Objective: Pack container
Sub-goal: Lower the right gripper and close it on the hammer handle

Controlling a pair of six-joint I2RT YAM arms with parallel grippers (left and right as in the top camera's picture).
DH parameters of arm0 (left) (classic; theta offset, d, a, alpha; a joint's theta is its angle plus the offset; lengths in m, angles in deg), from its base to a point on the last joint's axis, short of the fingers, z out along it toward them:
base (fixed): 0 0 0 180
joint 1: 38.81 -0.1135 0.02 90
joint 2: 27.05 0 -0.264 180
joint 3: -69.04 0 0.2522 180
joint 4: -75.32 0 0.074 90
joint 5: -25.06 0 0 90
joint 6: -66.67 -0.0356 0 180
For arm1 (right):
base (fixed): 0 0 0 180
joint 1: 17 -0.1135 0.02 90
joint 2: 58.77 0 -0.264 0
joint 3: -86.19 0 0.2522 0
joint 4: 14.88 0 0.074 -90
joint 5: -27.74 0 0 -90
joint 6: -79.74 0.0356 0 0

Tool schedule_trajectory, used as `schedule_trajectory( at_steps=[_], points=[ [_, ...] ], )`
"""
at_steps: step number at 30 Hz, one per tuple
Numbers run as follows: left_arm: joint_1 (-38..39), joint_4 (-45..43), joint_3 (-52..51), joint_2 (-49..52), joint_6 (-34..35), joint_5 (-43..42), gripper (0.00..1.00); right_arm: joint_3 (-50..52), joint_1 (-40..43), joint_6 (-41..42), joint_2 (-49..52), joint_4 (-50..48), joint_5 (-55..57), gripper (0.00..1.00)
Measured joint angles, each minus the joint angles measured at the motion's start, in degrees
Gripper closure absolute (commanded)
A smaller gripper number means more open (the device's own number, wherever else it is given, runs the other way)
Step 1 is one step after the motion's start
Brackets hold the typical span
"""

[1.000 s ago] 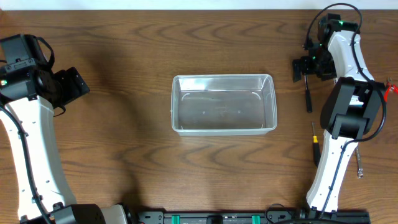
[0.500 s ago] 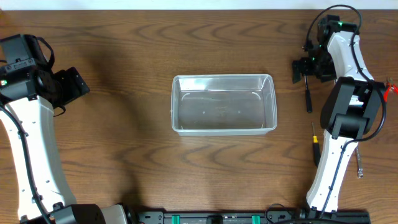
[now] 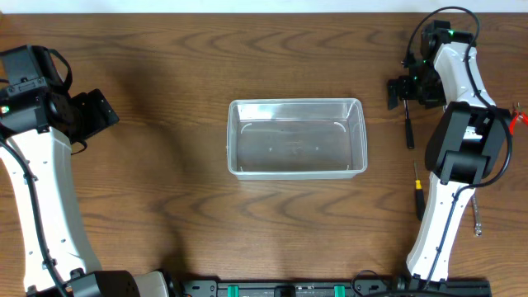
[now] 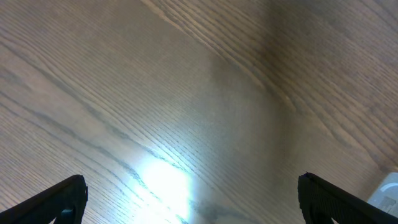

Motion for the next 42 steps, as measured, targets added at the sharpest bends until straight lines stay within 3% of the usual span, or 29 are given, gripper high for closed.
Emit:
schedule_trajectory(
  at_steps=[9, 18, 24, 42],
  points=[
    [0.0, 0.0, 0.0, 0.0, 0.0, 0.02, 0.02, 0.0, 0.0, 0.0, 0.0, -0.52, -0.17, 0.01],
    [0.0, -0.02, 0.0, 0.0, 0.0, 0.0, 0.02, 0.0, 0.0, 0.33, 0.0, -1.55, -0.42, 0.12],
    [0.0, -0.02, 0.0, 0.0, 0.0, 0.0, 0.02, 0.0, 0.0, 0.52, 0.0, -1.66, -0.59, 0.4],
    [0.0, -0.02, 0.0, 0.0, 0.0, 0.02, 0.02, 0.09, 0.0, 2.51, 0.0, -1.81, -0.61, 0.89]
  ],
)
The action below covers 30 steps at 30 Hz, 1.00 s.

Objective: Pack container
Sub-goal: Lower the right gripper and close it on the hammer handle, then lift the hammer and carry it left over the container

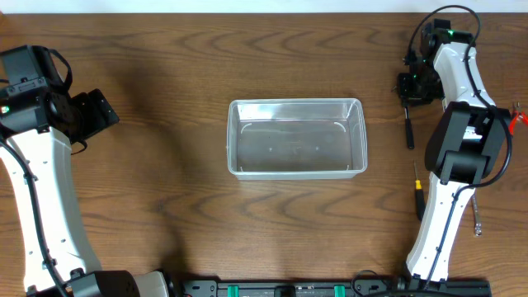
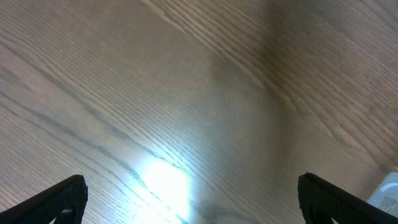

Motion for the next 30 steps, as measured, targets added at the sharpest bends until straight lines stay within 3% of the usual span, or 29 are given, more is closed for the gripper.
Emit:
schedule_trajectory(
  at_steps=[3, 20, 30],
  points=[
    [0.0, 0.0, 0.0, 0.0, 0.0, 0.0, 0.02, 0.02, -0.02, 0.0, 0.0, -0.24, -0.02, 0.99],
    [0.0, 0.02, 0.0, 0.0, 0.0, -0.02, 0.02, -0.61, -0.24, -0.7, -2.29, 2.62, 0.02, 0.99],
    [0.0, -0.02, 0.0, 0.0, 0.0, 0.0, 0.02, -2.05, -7.5, -7.63, -27.58, 9.66, -1.97, 0.99]
  ],
)
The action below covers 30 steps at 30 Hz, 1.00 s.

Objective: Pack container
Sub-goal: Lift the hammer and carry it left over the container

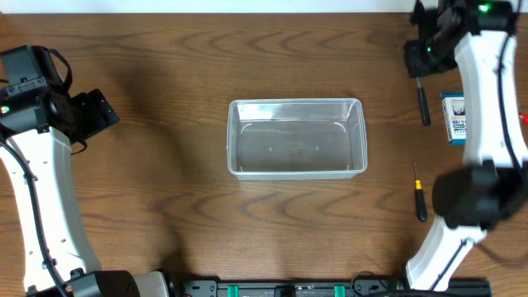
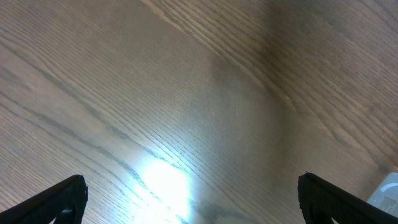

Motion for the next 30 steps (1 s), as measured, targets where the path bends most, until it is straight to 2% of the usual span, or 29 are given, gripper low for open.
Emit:
schedule_trajectory(
  at_steps=[7, 13, 18, 30],
  points=[
    [0.0, 0.02, 0.0, 0.0, 0.0, 0.0, 0.02, -1.29, -14.51, -12.44, -13.57, 8.68, -6.67, 0.99],
    [0.0, 0.0, 0.0, 0.0, 0.0, 0.0, 0.02, -0.68, -23.54, -19.74, -13.88, 11.04, -6.73, 0.98],
    [0.0, 0.02, 0.0, 0.0, 0.0, 0.0, 0.02, 0.79, -26.21, -24.11, -13.42, 10.95, -6.27, 0.99],
    [0.0, 0.02, 0.0, 0.0, 0.0, 0.0, 0.02, 1.2, -26.36, -32.3, -8.96, 7.72, -6.6, 0.98]
  ],
)
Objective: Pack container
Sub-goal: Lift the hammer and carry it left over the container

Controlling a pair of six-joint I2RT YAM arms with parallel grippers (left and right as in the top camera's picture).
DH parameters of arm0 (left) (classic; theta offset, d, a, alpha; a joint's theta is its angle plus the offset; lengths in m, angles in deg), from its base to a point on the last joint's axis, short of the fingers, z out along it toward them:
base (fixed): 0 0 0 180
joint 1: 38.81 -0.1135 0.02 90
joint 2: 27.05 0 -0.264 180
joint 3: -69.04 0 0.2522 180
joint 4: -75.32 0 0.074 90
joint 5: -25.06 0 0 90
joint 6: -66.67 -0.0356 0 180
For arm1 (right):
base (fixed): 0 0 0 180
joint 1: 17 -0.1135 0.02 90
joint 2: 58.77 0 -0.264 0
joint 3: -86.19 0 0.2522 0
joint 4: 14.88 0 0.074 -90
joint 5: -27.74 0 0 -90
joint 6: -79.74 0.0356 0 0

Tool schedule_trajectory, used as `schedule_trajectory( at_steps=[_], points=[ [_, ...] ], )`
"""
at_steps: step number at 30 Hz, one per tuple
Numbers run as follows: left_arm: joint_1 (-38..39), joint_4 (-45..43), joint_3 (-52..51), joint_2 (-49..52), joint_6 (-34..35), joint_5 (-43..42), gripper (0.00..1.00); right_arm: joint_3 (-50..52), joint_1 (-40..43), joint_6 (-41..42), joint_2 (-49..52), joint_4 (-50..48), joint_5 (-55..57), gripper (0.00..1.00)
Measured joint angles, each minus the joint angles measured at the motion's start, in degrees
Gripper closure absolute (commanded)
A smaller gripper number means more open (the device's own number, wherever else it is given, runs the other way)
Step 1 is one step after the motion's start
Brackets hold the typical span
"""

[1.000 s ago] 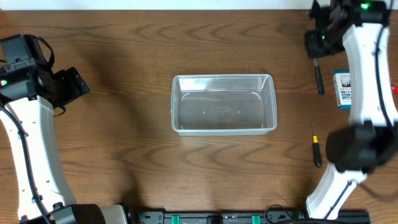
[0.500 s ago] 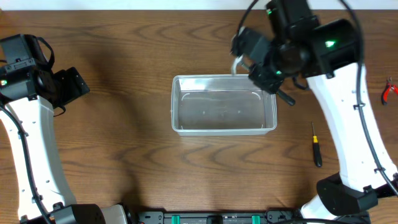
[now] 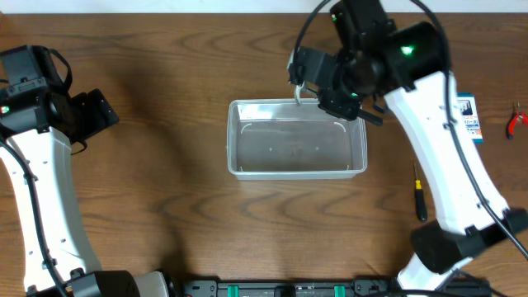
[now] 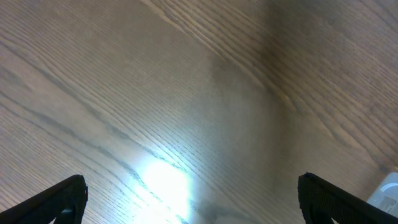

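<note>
The clear plastic container (image 3: 297,139) stands in the middle of the table with nothing in it. My right gripper (image 3: 342,95) hangs over its back rim, right of centre, shut on a black screwdriver (image 3: 370,117) whose dark end sticks out toward the container's back right corner. My left gripper (image 3: 97,112) stays far to the left over bare wood. It is open, with both fingertips (image 4: 65,198) wide apart at the bottom corners of the left wrist view. A corner of the container (image 4: 388,188) shows at that view's right edge.
Right of the container lie a yellow-and-black screwdriver (image 3: 419,198), a blue-and-white box (image 3: 471,120) and red pliers (image 3: 517,120). The right arm (image 3: 450,165) stretches from the front right across to the container's back edge.
My right gripper has gone from the table's back right corner to above the container's back rim, carrying the black screwdriver. The left arm has not moved.
At first my right gripper stood open around the top end of the black screwdriver lying right of the container. Then it was shut on it. Later the screwdriver hung lifted near the back right corner, and now it is over the container's rim.
</note>
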Motion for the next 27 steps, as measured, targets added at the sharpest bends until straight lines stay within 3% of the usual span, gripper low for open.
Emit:
schedule_trajectory(
  at_steps=[11, 27],
  points=[
    [0.0, 0.0, 0.0, 0.0, 0.0, 0.0, 0.02, 0.2, -0.68, -3.13, 10.45, -0.44, -0.17, 0.99],
    [0.0, 0.0, 0.0, 0.0, 0.0, 0.0, 0.02, 0.26, -6.8, -7.56, 17.62, -0.37, -0.24, 0.99]
  ],
)
